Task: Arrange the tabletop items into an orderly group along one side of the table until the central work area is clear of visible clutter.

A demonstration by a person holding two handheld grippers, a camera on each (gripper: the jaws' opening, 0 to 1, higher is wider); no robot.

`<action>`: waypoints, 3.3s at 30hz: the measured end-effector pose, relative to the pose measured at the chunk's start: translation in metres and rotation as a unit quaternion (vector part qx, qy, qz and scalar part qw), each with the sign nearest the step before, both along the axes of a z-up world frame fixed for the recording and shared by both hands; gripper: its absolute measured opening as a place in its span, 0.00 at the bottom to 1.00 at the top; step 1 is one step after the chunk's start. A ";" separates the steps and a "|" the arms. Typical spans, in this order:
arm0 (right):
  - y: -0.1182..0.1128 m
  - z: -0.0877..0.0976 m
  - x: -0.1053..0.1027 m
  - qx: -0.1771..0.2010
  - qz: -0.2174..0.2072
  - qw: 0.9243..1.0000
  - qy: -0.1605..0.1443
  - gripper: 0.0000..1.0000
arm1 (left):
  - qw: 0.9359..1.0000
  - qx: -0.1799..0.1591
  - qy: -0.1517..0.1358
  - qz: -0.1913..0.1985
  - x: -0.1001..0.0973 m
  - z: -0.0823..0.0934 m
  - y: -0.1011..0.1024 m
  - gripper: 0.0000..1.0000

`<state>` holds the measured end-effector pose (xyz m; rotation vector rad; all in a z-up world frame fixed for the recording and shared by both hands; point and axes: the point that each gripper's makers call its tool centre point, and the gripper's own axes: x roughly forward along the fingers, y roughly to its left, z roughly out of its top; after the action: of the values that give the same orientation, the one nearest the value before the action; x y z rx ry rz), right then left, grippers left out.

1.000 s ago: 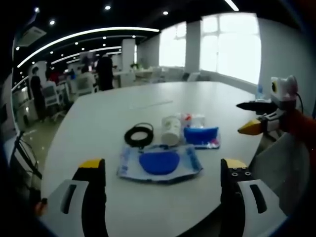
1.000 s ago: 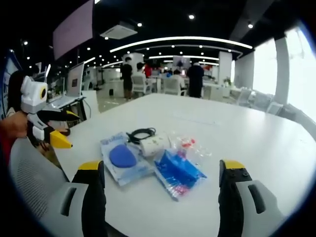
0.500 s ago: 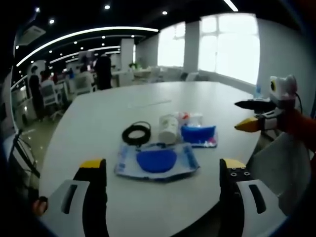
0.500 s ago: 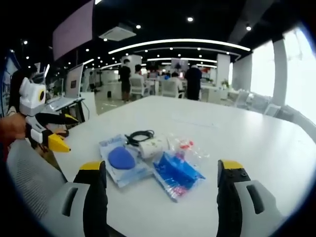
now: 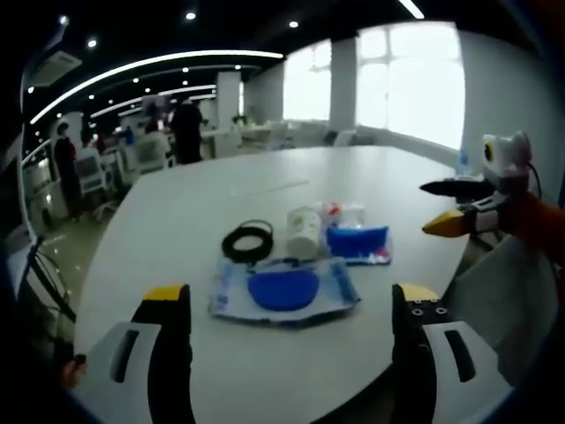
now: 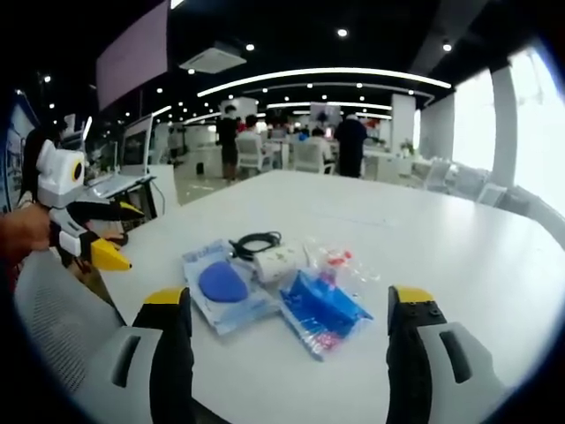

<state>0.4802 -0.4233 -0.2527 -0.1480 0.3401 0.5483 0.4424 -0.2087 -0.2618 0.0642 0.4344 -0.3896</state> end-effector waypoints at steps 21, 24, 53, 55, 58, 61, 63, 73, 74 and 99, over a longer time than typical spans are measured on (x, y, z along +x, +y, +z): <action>-0.023 0.015 0.018 -0.020 0.011 1.000 -0.006 0.79 | 0.997 0.031 -0.019 -0.071 0.021 0.016 -0.035 0.90; -0.032 0.012 0.021 -0.029 0.012 0.999 -0.004 0.77 | 0.993 0.035 -0.031 -0.108 0.036 0.027 -0.052 0.90; -0.045 -0.014 0.040 -0.060 0.032 0.997 0.020 0.66 | 0.951 0.050 0.000 -0.305 0.099 -0.021 -0.144 0.71; -0.044 -0.016 0.042 -0.061 0.036 0.997 0.023 0.64 | 0.950 0.054 0.003 -0.308 0.101 -0.026 -0.146 0.69; -0.043 -0.020 0.045 -0.065 0.043 0.997 0.028 0.63 | 0.948 0.059 0.006 -0.314 0.105 -0.031 -0.149 0.67; -0.043 -0.024 0.048 -0.072 0.050 0.996 0.031 0.61 | 0.945 0.064 0.007 -0.322 0.111 -0.036 -0.155 0.65; -0.043 -0.027 0.051 -0.076 0.053 0.995 0.034 0.60 | 0.944 0.066 0.008 -0.324 0.116 -0.039 -0.157 0.64; -0.043 -0.043 0.059 -0.087 0.067 0.993 0.052 0.55 | 0.938 0.084 0.017 -0.337 0.131 -0.055 -0.165 0.58; -0.042 -0.045 0.059 -0.088 0.069 0.992 0.055 0.54 | 0.935 0.092 0.018 -0.341 0.132 -0.058 -0.166 0.57; -0.031 -0.085 0.078 -0.134 0.121 0.979 0.091 0.44 | 0.886 0.176 0.025 -0.429 0.150 -0.088 -0.186 0.50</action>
<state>0.5581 -0.4545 -0.3376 -0.4061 0.5798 0.7589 0.5924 -0.3946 -0.3498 0.6190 0.5106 -1.1852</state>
